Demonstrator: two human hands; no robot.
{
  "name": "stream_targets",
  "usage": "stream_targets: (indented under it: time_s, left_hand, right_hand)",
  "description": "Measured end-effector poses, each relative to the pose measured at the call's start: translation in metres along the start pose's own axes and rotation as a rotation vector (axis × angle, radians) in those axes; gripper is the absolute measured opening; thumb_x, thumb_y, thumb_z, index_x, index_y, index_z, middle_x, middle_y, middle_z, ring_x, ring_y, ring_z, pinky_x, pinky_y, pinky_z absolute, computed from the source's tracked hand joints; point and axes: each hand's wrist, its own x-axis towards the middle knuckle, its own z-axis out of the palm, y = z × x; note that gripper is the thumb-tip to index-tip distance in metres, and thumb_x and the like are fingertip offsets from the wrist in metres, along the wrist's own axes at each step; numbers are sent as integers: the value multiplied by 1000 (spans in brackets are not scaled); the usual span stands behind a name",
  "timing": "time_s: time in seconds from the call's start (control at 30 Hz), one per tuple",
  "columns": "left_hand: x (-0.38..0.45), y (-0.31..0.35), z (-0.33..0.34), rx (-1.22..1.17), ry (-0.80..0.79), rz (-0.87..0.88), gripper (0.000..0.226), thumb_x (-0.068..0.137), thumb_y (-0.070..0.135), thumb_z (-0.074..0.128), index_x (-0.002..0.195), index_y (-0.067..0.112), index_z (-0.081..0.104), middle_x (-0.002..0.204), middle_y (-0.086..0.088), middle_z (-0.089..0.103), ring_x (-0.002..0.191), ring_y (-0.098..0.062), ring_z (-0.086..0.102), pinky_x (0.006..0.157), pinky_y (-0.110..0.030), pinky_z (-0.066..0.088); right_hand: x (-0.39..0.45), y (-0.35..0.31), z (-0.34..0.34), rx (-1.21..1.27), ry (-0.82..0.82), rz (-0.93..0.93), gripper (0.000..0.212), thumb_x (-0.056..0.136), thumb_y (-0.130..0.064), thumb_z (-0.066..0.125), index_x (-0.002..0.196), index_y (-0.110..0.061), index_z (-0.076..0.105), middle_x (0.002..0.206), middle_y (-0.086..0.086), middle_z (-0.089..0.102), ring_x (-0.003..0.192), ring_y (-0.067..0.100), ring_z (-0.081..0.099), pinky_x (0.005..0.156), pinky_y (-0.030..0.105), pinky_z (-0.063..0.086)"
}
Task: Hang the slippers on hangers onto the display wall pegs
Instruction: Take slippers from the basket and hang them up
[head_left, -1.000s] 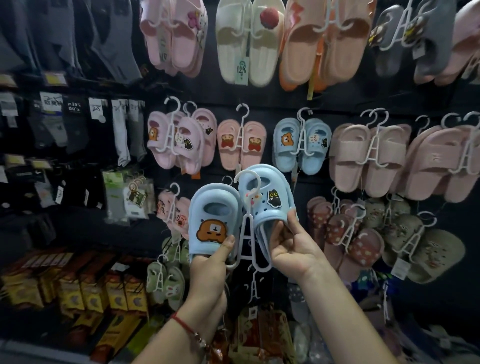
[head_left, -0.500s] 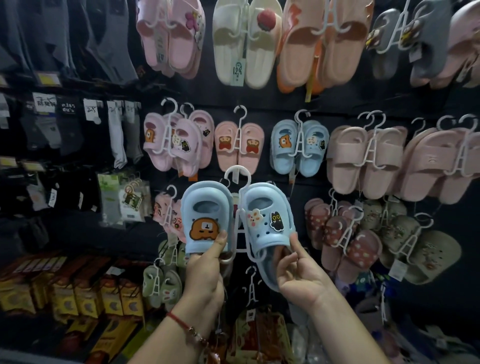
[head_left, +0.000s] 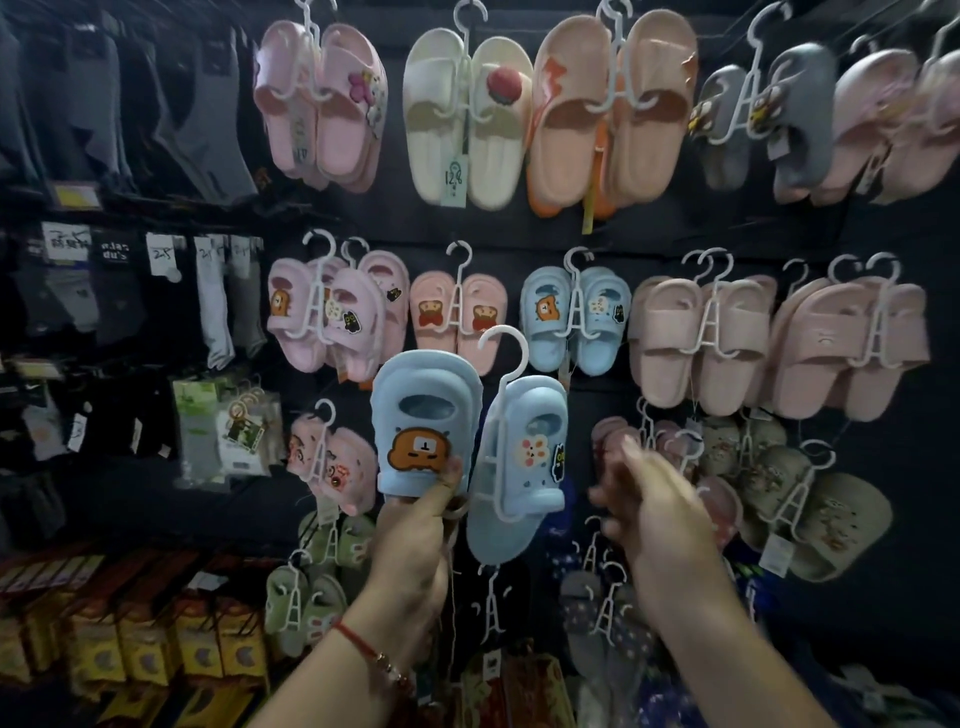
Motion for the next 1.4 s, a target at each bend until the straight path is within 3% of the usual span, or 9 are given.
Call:
stream_targets:
  time_s: [0.07, 0.2, 0.4, 0.57, 0.7, 0.83, 0.97, 1.1, 1.4]
  left_hand:
    - [-1, -2, 9, 13, 1, 15, 37, 78, 17, 74, 114, 14, 69, 107, -6, 77, 99, -25, 71, 80, -34, 55]
    - [-8, 0, 25, -17, -32, 14, 51, 74, 19, 75, 123, 9, 66, 114, -10, 75, 106, -28, 71, 92, -42, 56]
    - [-9, 4, 32, 50, -63, -49, 43, 69, 21, 78, 110, 11, 69, 108, -9, 77, 98, -25, 72, 81, -36, 58]
    - [-7, 2, 28, 323, -106, -160, 27, 88, 32, 74, 110, 17, 70, 88, 0, 76, 89, -22, 69, 76, -33, 52]
    - [-9, 14, 13, 731, -231, -320, 65, 79, 66, 68, 92, 3, 70, 62, -10, 58, 55, -20, 54, 57, -28, 44]
    - [0, 30, 11, 1198, -152, 167, 71, 74, 81, 51, 84, 13, 69, 68, -4, 69, 58, -11, 60, 60, -31, 51]
    - [26, 24, 26, 1218, -185, 607, 75, 79, 67, 68, 142, 44, 34, 132, 9, 40, 121, -13, 42, 100, -38, 42]
    - [58, 12, 53, 1188, -333, 555, 95, 80, 59, 74, 150, 60, 8, 139, 10, 27, 127, -16, 39, 104, -38, 42]
    - [120, 1, 116, 1368, -431, 622, 87, 78, 77, 60, 150, 58, 15, 122, 3, 43, 110, -17, 52, 95, -43, 53]
  right_hand:
    - [8, -32, 17, -74, -206, -92, 18, 100, -28, 56, 107, -14, 66, 91, 3, 68, 76, 18, 66, 49, 26, 46]
    - [51, -81, 47, -471, -241, -112, 57, 99, -40, 58, 148, -16, 40, 115, -2, 58, 91, 19, 71, 57, 25, 54]
    - [94, -99, 49, -804, -262, -172, 28, 101, -33, 58, 90, -12, 73, 83, 7, 69, 55, 9, 57, 50, 21, 42]
    - [96, -87, 43, -635, -240, -241, 21, 100, -27, 61, 93, -13, 74, 90, 9, 76, 67, 10, 70, 51, 21, 50]
    - [104, -80, 33, -532, -209, -246, 20, 100, -24, 60, 98, -9, 74, 96, 13, 75, 71, 17, 71, 53, 22, 54]
    - [116, -76, 23, -502, -178, -292, 22, 99, -24, 61, 91, -8, 74, 90, 18, 74, 63, 14, 65, 54, 23, 54]
    - [122, -72, 17, -470, -182, -280, 23, 100, -22, 60, 91, -5, 73, 80, 12, 71, 63, 15, 65, 56, 24, 55]
    - [130, -67, 11, -452, -213, -275, 21, 100, -20, 59, 91, -6, 72, 77, 10, 71, 66, 18, 67, 63, 30, 60]
    - [199, -98, -10, -673, -234, -414, 30, 103, -20, 56, 79, -6, 69, 66, 7, 68, 59, 16, 64, 62, 30, 58]
